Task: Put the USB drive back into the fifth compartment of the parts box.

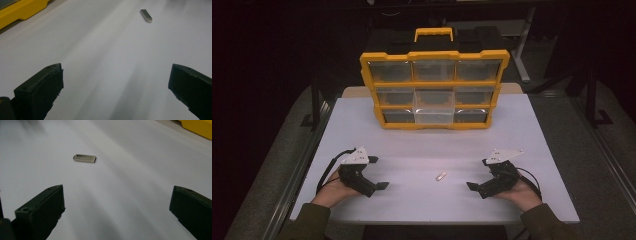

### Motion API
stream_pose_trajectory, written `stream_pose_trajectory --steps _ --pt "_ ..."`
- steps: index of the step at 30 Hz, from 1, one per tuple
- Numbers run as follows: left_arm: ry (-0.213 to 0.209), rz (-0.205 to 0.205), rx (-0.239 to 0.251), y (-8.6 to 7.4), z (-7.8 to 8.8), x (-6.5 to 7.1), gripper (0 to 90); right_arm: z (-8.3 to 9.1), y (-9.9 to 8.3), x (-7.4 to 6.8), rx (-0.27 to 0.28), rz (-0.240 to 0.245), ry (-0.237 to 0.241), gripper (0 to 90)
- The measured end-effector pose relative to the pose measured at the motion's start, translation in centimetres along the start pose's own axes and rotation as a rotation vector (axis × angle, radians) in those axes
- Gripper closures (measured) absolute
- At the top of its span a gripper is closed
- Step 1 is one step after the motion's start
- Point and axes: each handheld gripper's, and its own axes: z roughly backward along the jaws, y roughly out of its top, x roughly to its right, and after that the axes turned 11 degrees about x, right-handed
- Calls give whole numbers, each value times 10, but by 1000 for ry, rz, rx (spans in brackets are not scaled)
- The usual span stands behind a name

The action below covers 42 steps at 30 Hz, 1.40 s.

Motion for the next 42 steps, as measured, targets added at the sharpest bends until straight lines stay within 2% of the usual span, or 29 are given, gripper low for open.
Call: stream_pose_trajectory --steps 24,42 --pt "-5 -1 7 6 -6 0 0 -1 2 -3 6 -1 19 0" --pt "-28 2 16 15 -16 3 0 0 3 -3 12 -2 27 0"
